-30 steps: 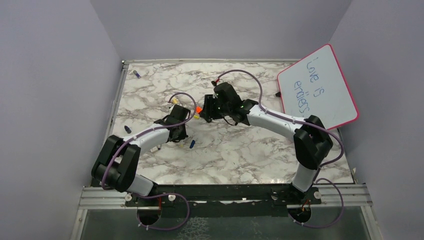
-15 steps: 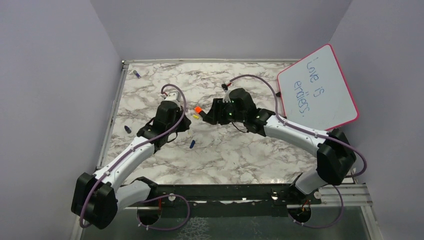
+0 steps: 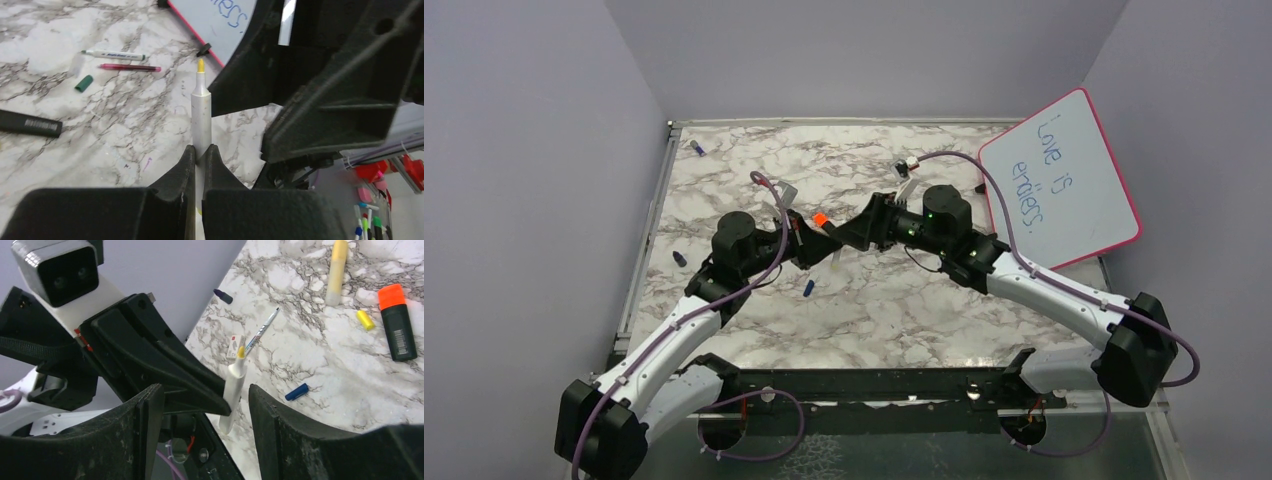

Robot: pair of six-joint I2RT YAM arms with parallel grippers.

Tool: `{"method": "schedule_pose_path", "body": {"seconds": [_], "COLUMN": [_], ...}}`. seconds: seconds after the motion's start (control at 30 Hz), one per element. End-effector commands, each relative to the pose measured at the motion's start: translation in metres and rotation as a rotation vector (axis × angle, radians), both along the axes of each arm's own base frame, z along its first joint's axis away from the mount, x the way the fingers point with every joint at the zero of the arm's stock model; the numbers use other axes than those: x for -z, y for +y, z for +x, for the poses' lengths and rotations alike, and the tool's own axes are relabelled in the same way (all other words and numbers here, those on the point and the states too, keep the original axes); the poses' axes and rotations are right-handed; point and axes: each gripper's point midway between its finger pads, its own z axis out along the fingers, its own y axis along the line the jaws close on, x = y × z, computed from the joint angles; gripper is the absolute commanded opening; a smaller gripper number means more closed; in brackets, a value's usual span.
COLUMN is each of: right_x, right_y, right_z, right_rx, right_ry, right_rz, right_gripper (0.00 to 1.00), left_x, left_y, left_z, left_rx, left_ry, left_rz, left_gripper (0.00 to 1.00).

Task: Insert the pens into the pen caps

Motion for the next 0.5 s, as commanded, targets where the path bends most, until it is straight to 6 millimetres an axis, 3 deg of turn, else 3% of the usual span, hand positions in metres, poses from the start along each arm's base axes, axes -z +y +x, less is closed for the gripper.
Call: {"method": "schedule_pose_path", "body": {"seconds": [0.0, 0.2, 0.43, 0.47], "right_x": [-0.017, -0.018, -0.022, -0.023], "right_y": [-0.001, 0.000, 0.007, 0.008], "right_z": [0.003, 0.005, -0.007, -0.009], "right_rx": [0.042, 0.059, -0.020, -0.033], "right_ry": [0.019, 0.036, 0.035, 0.035], "right_rz": [0.058, 0.077, 0.114, 0.122], "right_gripper": [0.65, 0.51, 0.17, 0.14], "left_x": [-0.033, -0.038, -0.044, -0.045], "left_y": [-0.012, -0.011, -0.010, -0.010], "left_z": [-0.025, -0.032, -0.035, -0.035], "left_rx": [0.141, 0.155, 0.150, 0.149], "left_ry": [-0.097, -0.098, -0.081, -0.076], "left_rz": [-0.108, -0.127, -0.152, -0.158], "left_gripper": [0.00, 0.00, 0.00, 0.07]}}
